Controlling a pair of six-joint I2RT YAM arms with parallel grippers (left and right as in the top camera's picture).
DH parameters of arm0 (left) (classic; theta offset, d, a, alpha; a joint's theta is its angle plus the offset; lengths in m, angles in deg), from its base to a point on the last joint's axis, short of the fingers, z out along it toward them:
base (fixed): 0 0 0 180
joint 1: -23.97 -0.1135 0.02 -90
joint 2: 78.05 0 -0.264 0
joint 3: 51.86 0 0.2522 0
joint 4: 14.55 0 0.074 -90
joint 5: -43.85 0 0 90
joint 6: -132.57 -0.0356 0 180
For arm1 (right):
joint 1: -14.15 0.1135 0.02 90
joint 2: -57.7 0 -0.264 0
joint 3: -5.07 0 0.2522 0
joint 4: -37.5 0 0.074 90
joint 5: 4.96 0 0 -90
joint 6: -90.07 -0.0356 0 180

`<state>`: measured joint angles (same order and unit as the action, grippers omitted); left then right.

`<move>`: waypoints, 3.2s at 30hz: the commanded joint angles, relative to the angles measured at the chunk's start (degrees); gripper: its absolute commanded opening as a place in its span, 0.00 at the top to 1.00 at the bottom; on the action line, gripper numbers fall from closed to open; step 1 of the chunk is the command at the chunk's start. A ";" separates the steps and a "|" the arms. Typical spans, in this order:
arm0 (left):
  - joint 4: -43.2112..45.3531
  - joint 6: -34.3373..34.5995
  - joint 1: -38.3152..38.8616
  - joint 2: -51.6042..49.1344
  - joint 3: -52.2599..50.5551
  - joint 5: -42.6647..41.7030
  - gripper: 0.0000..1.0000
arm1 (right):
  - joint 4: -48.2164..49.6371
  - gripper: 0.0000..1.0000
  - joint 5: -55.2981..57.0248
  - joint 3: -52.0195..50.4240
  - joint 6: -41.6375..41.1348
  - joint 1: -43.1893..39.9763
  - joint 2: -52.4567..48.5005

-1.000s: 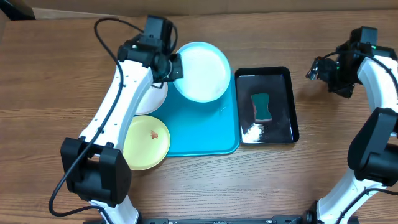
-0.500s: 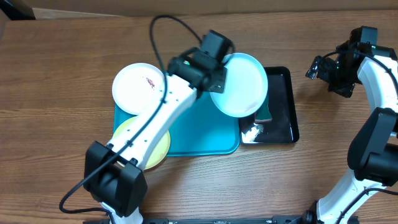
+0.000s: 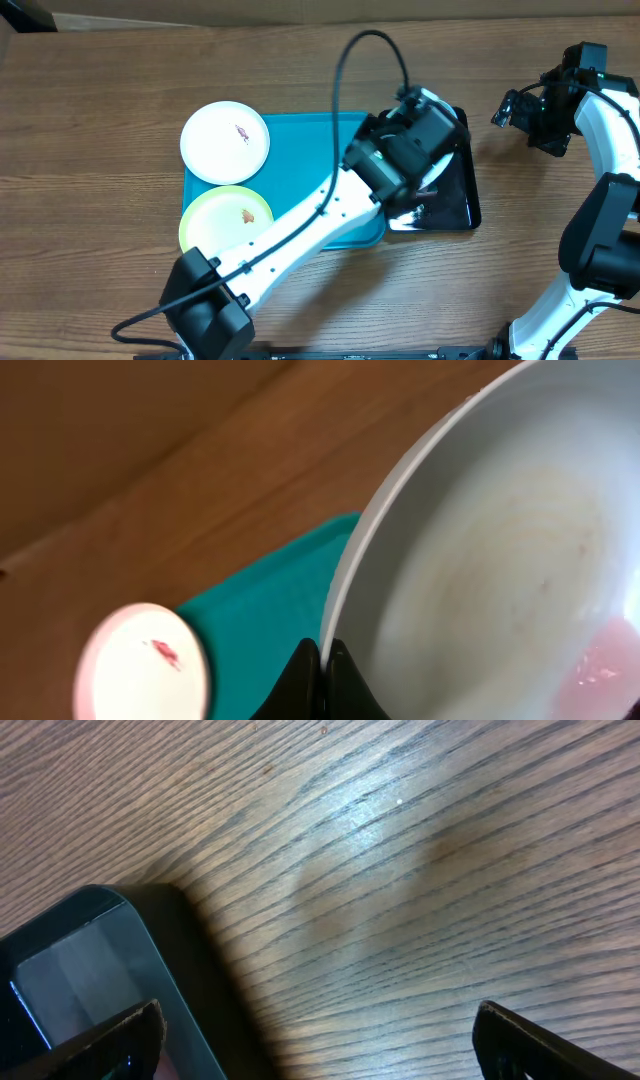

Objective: Clean dirty plates on tray and stack at the side
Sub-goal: 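Lift the light-blue plate with the left gripper and place it left of the tray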

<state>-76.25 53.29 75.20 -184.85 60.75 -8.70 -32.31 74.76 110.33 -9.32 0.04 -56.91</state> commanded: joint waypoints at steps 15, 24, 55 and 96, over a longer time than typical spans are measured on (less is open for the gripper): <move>12.87 -18.75 13.88 0.11 1.73 28.87 0.96 | 0.44 0.00 -0.24 1.55 -0.26 0.22 1.14; 18.45 -22.51 15.91 0.11 1.73 33.51 0.96 | 0.44 0.00 -0.24 1.55 -0.26 0.22 1.14; -2.49 12.33 -20.37 0.09 1.70 -34.71 0.96 | 0.44 0.00 -0.24 1.55 -0.26 0.22 1.14; 5.16 16.44 -98.55 0.04 -21.40 -49.83 0.96 | 0.44 0.00 -0.24 1.55 -0.26 0.22 1.14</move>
<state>-72.78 67.87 -23.73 -184.90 41.26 -59.37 -31.98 74.78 110.33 -9.32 0.04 -56.91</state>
